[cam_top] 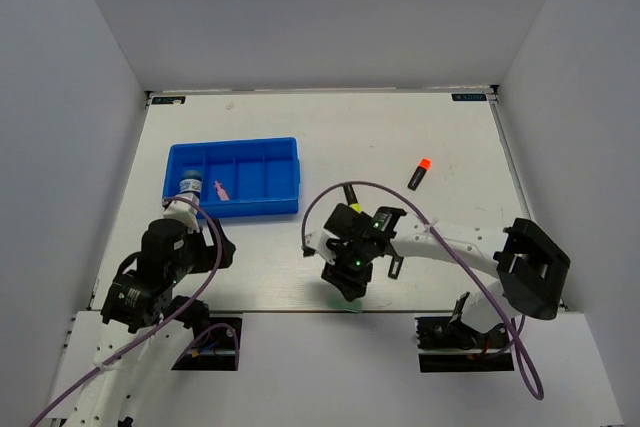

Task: Sort the stationery into containers
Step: Pick up the stationery from the corner of the board.

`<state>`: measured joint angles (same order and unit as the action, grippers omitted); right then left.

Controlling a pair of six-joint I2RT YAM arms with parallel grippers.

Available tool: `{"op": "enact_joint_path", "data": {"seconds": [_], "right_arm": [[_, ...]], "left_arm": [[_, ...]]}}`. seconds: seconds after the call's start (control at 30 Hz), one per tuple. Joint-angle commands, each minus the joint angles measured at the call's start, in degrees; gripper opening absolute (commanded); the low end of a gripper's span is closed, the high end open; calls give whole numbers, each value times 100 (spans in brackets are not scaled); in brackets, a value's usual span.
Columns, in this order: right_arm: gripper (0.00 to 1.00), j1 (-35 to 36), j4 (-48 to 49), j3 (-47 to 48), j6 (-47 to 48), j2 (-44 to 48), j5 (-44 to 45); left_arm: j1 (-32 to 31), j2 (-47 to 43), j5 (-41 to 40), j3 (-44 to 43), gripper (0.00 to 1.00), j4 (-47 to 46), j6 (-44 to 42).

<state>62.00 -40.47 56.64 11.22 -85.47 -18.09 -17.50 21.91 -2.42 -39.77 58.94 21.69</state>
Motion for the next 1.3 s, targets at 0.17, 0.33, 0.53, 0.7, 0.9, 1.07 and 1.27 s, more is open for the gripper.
{"op": "enact_joint_path", "data": {"seconds": [0.17,0.33,0.53,0.7,0.9,1.07,1.27], "right_arm": [[58,751,417,-418,231,-109,577],[60,963,566,-224,82,-496,1061],[64,1139,645,-215,73,-707,1431],[64,1297,821,-285,55,-961,2096],[62,1297,927,-171,-15,-1340,2319],[62,1280,997,-171,11,-1455,2283],[49,1289,936,-267,11,-1692,2134]], "left_arm": [[-17,-29,154,110,91,56,98],[-17,-73,127,75,91,127,81],[-17,-134,118,57,91,180,81],[-17,-108,118,-31,91,179,98],[-8,-64,118,-382,91,276,28],[-17,-3,118,-488,91,347,-16],[-8,-29,154,-558,91,373,28]]}}
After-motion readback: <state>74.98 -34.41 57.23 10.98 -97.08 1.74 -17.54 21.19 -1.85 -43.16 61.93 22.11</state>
